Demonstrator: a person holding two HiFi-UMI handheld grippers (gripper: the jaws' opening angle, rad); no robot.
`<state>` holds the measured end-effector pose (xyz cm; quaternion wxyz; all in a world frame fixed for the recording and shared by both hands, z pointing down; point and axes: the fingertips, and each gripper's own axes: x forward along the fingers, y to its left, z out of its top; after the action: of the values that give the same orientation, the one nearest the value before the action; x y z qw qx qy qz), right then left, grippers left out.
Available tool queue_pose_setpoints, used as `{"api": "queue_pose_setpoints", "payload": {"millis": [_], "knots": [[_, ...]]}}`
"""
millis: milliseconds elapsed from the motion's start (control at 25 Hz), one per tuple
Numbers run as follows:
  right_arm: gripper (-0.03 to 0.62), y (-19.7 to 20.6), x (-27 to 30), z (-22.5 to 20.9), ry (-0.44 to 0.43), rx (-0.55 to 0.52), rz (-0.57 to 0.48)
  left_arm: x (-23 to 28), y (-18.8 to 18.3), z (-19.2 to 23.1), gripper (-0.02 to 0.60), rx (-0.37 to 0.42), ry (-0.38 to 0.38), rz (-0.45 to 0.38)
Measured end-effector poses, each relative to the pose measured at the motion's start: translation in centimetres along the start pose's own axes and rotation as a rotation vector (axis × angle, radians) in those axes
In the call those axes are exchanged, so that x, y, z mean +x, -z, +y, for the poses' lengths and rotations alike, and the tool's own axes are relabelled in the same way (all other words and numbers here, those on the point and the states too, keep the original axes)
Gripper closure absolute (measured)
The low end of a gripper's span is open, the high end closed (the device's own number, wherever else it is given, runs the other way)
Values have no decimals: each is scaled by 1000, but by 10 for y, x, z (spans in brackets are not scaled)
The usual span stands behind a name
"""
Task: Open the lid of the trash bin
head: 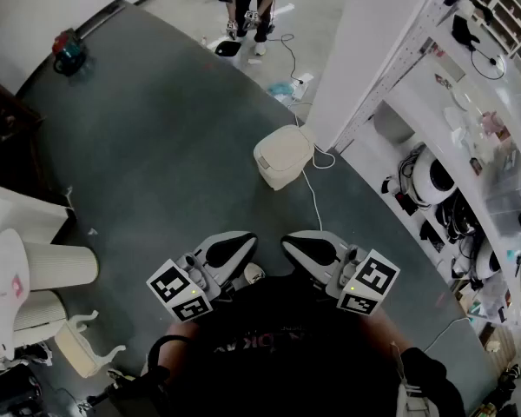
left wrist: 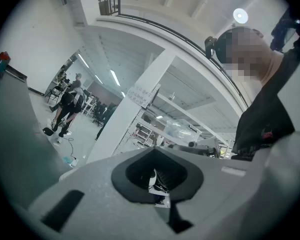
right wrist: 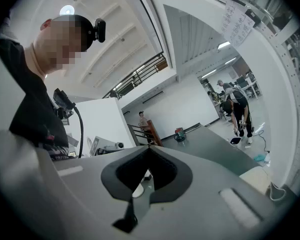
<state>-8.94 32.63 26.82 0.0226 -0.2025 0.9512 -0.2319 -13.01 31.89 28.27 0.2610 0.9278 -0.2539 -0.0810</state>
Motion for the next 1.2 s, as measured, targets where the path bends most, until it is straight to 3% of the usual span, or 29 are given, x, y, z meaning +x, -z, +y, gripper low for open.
{"api": "queue_pose_setpoints", "payload": {"millis": [1200], "knots": [[588, -2, 1, 7, -15, -26, -22, -8, -2, -1, 581, 4, 10, -13]]}}
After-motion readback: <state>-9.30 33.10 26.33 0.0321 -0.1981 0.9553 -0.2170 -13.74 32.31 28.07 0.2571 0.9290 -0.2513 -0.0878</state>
